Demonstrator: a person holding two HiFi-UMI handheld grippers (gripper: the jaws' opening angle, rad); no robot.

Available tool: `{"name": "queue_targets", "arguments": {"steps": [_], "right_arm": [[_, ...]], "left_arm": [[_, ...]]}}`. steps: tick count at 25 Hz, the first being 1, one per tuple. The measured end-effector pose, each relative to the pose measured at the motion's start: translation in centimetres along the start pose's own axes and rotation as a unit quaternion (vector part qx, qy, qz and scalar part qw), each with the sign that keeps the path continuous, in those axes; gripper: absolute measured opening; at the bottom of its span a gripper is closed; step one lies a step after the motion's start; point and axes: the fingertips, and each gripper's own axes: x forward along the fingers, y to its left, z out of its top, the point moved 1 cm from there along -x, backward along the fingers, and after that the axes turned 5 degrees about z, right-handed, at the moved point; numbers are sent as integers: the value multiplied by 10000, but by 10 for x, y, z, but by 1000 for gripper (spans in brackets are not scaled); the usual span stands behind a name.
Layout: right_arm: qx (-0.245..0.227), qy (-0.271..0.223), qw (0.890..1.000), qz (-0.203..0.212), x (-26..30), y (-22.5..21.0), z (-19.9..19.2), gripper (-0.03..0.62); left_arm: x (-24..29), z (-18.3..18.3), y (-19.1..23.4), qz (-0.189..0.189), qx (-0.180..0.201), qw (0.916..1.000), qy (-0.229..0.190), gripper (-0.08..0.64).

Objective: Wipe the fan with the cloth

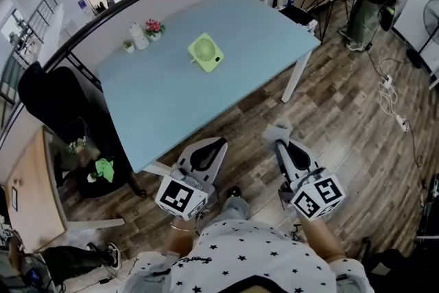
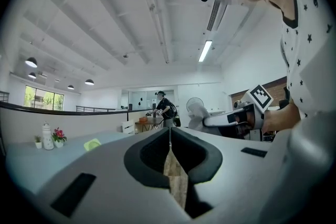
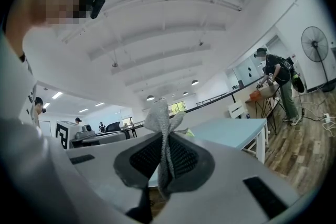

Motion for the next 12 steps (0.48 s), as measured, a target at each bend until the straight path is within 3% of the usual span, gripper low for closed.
{"name": "queue_targets", "arguments": {"steps": [12], "right_arm": [[-136,14,9999,-56,79,-34,17,26]], "left_arm": [[49,0,75,-104,-241,9995,-148,34]]}}
